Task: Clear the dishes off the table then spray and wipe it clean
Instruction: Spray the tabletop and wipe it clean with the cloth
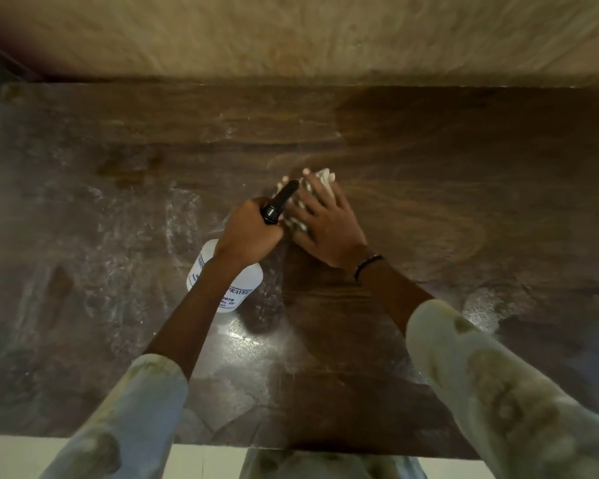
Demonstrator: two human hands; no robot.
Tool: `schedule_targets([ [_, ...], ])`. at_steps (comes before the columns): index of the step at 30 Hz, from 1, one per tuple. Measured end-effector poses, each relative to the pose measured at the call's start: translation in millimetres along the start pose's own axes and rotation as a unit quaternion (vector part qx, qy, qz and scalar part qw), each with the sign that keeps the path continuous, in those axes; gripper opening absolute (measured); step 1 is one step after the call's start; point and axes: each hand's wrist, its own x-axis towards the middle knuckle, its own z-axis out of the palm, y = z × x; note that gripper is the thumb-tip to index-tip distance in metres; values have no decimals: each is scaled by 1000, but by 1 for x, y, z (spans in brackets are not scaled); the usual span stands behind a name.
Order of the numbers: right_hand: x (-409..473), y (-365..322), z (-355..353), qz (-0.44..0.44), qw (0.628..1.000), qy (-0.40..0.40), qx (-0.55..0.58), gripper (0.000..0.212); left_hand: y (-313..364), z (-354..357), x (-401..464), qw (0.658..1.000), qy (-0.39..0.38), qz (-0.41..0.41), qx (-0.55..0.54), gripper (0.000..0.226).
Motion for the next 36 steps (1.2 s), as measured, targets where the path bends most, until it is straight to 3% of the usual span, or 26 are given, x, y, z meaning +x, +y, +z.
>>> schedule_targets([
  [3,-44,7,1,-69,997,-18,-25,60,1,-6,5,1000,-6,0,-2,13],
  [5,-65,30,-5,-62,998,-9,-17,60,1,-8,8,1000,-6,-4,-1,13],
  [9,-47,72,-15,38,999,-15,-12,62,1,-10,18,1000,-8,-2,7,12],
  [14,31,48,-14,139,990,10,12,60,6,-13,27,1000,0,3,-8,14],
  [18,32,15,-6,41,999,5,-5,57,11,-17,33,1000,-5,3,-4,16],
  [22,-21,36,-1,-65,997,-22,-27,63,19,-20,45,1000,-22,5,-3,16],
  [29,-19,103,-20,58,998,9,-14,65,40,-11,76,998,-58,23,22,8],
  [36,-10,108,-19,69,998,3,-9,66,55,-17,100,998,-43,28,41,24],
])
